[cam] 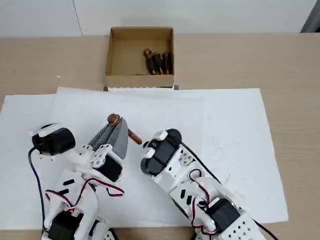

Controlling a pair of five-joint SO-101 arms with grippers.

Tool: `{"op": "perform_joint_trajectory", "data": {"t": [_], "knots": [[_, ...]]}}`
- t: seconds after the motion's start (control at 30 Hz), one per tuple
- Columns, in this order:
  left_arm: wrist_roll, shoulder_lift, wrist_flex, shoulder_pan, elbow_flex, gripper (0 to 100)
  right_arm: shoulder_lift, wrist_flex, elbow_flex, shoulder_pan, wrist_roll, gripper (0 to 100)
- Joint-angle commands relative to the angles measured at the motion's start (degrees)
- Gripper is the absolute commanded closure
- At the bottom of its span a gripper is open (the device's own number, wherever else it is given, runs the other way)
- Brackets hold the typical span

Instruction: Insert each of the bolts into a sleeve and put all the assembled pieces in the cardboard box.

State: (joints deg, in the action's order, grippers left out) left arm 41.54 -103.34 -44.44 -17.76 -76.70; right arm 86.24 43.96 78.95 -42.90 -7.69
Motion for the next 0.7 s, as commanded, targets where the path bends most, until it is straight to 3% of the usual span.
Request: {"op": "perform_joint_trajectory", "data": {"t": [0.0,0.67], "knots": [[0.44,-0.79,3.25,-0.26,0.31,99,0.57,-1.54,-1.23,-1.54,-0.88,99.6],[0.09,-0.7,0.88,-2.2,0.31,99,0.57,-3.91,-2.64,-2.07,-2.99,99.6]]}}
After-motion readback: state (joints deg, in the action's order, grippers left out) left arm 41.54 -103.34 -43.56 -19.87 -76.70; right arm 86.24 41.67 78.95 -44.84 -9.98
